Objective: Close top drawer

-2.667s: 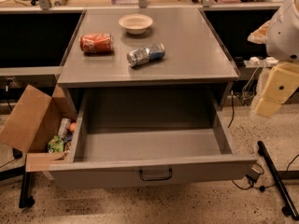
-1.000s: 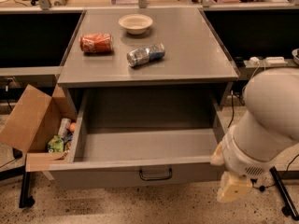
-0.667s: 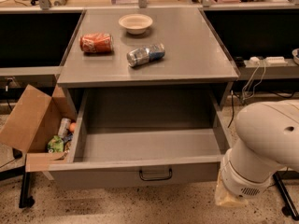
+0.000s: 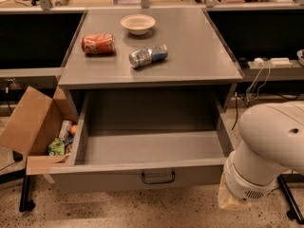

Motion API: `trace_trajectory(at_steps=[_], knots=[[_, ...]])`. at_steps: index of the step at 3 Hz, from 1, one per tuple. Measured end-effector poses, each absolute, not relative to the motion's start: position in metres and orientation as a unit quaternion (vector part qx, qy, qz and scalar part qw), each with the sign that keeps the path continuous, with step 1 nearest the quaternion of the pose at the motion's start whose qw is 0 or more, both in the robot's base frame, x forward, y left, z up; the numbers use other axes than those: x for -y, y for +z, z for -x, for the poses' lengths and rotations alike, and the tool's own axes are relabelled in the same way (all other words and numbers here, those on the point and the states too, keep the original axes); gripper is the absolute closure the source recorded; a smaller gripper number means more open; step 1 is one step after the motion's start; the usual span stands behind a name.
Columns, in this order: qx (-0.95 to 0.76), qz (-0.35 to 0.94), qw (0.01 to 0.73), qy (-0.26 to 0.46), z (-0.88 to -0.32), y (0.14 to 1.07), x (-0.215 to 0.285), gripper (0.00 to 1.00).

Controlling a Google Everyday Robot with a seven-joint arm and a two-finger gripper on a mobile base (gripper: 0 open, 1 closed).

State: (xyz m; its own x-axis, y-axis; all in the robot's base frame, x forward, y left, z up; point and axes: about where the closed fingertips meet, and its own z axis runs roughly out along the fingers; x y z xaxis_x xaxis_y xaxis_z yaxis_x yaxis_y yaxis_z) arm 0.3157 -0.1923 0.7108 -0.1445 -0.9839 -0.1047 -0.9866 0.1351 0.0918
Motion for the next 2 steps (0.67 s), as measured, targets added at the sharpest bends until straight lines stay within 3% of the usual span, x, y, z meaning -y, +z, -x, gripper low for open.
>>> trace_trajectory(at_steps=[2], knots=[[-0.736,0.676,0.039,0.031,-0.348,0.658,0.209,1.00]])
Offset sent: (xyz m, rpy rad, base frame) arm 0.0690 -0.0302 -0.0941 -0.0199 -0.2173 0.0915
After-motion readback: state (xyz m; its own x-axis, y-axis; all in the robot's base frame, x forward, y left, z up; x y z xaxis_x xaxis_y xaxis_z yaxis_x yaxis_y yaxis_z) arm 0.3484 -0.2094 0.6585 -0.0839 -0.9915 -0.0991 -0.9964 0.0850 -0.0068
